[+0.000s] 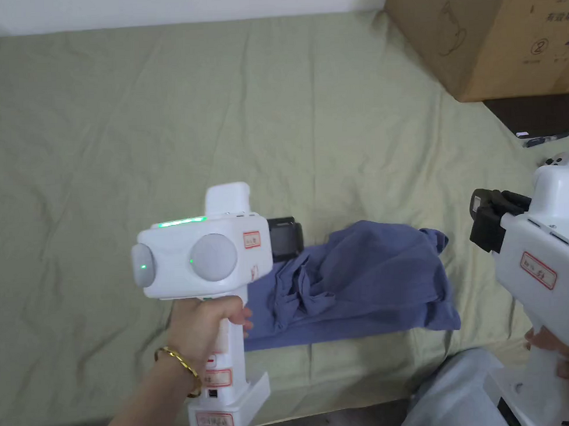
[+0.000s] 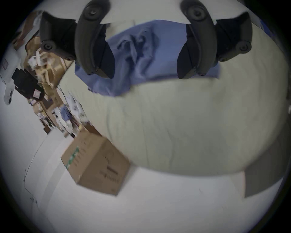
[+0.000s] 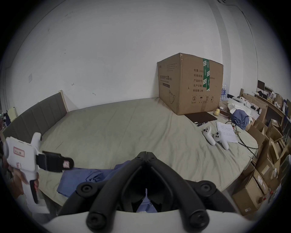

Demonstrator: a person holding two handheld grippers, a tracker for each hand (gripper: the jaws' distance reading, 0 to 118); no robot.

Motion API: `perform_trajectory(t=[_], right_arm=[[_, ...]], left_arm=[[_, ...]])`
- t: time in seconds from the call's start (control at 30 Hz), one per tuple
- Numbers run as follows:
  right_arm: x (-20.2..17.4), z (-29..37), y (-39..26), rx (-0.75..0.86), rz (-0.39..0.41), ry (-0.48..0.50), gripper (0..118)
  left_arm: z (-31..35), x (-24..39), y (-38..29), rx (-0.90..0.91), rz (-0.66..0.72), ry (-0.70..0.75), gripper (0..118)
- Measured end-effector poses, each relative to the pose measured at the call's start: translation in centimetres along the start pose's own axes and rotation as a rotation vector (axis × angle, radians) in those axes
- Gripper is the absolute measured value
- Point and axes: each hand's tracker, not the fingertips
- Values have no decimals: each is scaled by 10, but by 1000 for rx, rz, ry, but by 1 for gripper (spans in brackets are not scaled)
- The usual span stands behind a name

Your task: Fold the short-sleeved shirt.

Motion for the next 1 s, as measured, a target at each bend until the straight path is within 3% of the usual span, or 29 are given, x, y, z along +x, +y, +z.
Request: perform_trajectory(t=[0.03,0.07,0.1,0.2,0.4,0.53,0.67,0.73,0.83,0.87,0.9,0.93,0.97,1.0], right_arm=[[-2,1,1,6,1,5,0],[-3,1,2,10,1,11,0],[-5,0,4,12,3,15,0],[-10,0,5,15,14,27,0],[-9,0,4,0,10,34,0],[-9,4,2,-6,22,29,0],[-10,4,1,-19,45,27,0],[-12,7,1,-17,43,27,0],[-13,7,3,-15,43,35,0],[-14,7,4,-18,48,41,0],[-14,7,5,-17,51,45,0],[-14,7,6,-15,53,46,0],[-15,6,7,-12,54,52,0],[-17,6,8,-10,54,57,0]], left_arm=[[6,-2,2,31,-18,42,55],[6,-5,3,36,-49,90,21],[4,-6,1,19,-86,112,4],[-19,-8,-17,-72,-112,141,2],[-81,5,-64,-346,-83,35,2],[-86,34,-76,-286,-158,11,2],[-96,55,-85,-357,-210,-87,2],[-100,54,-82,-391,-161,-95,2],[-71,33,-52,-355,67,-309,2],[-55,26,-38,-287,98,-319,9],[-40,18,-24,-215,86,-311,31],[-27,10,-14,-164,93,-312,66],[-11,-5,-2,-109,106,-316,109],[-1,-16,5,-98,136,-322,118]])
